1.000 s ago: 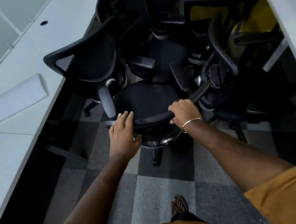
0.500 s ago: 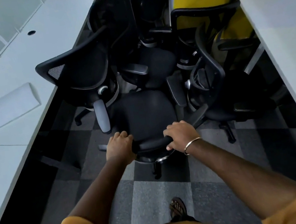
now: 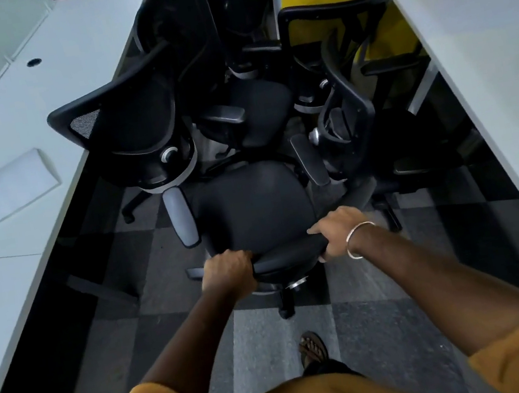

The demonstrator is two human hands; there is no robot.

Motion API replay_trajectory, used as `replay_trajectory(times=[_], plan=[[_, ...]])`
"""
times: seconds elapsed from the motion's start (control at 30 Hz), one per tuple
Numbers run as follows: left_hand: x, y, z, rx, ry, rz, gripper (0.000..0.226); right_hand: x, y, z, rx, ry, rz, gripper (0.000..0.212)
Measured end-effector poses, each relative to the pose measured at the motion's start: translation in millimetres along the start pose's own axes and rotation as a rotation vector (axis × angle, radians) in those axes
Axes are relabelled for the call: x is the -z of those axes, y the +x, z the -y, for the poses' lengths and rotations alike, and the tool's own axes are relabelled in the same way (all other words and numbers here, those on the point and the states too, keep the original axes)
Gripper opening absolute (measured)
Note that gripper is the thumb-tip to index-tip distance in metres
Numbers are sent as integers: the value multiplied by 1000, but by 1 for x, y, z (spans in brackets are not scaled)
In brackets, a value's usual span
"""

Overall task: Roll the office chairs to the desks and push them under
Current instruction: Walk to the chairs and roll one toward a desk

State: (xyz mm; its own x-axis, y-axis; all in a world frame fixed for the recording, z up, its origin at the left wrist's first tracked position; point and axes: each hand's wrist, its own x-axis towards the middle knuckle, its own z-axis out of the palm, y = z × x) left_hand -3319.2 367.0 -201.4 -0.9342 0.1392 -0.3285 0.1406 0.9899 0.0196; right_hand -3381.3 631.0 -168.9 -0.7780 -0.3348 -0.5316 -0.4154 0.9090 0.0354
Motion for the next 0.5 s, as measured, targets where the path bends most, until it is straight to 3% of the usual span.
replay_trajectory(times=[0.5], plan=[[-39, -120, 59, 23, 167, -153, 28, -68, -106, 161, -81, 213, -118, 64]])
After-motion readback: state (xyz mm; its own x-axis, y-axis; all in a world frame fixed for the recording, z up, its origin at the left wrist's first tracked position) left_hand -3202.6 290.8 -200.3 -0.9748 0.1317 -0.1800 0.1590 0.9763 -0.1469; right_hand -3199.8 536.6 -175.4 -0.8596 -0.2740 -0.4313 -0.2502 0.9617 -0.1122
